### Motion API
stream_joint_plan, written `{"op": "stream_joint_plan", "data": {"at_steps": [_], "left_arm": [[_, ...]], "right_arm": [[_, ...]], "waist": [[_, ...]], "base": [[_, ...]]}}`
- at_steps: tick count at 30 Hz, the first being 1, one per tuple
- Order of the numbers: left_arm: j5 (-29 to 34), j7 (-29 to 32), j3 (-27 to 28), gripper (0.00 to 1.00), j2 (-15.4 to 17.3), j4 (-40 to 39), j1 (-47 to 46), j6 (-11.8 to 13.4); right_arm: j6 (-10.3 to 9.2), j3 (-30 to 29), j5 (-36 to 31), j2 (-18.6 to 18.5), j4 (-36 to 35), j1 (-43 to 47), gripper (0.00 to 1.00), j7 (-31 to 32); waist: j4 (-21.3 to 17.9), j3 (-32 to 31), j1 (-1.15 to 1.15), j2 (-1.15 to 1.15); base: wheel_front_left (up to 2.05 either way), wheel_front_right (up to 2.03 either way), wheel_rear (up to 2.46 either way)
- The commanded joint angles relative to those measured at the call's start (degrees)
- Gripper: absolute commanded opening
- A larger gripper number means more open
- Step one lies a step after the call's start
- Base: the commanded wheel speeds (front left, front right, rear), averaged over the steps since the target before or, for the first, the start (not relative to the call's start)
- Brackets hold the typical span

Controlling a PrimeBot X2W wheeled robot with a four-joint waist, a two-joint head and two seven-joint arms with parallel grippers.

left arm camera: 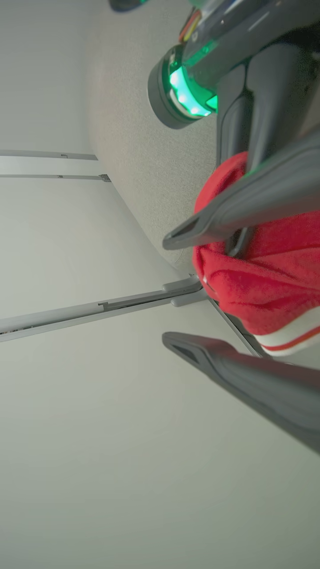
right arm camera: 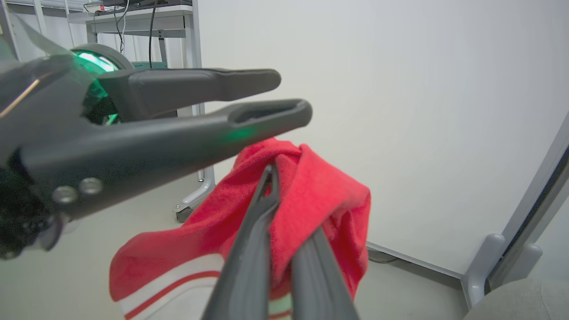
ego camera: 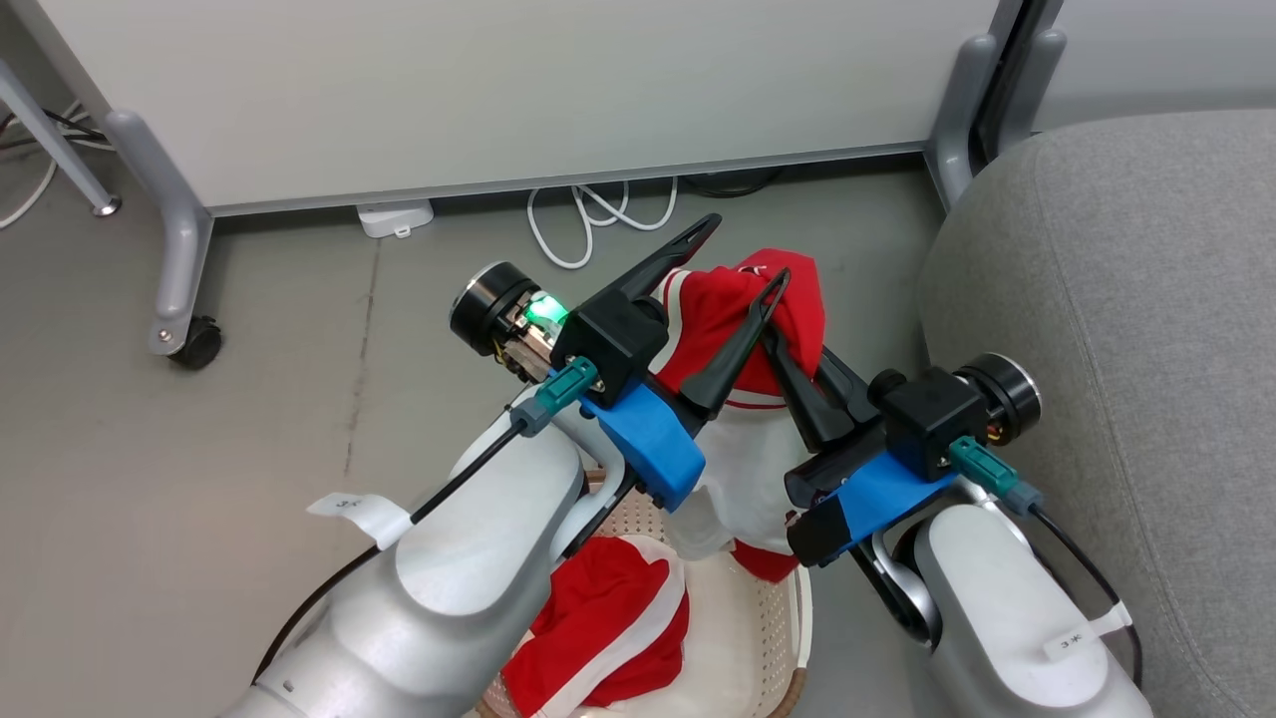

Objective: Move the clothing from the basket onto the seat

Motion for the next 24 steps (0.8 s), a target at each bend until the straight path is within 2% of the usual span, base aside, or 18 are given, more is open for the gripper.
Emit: {"op": "stream_joint_plan", "data": {"at_steps": [1,10,24], "left_arm": [[0.4,-0.2,0.4,1.0,0.3,0.0,0.4,0.0],[1.2,-0.2,1.0,1.0,0.4,0.0,0.7,0.0],[1.9,-0.2,1.1,1.0,1.3,-0.2,1.3,-0.1]], "right_arm": [[0.03,-0.3,-0.2,0.0,-0.4,0.6,0.0,-0.1],[0.03,-3.2,-1.0,0.0,-1.1,1.3,0.0,-0.1],[0.03,-7.3,-2.0,0.0,-3.4,2.7,0.0,-0.1]], "waist": [[-0.1,0.1,0.0,0.0],[-1.8,1.1,0.0,0.0],[-8.1,3.5,0.0,0.0]], "base": [[0.0,0.0,0.0],[0.0,0.0,0.0],[0.0,0.0,0.0]]}}
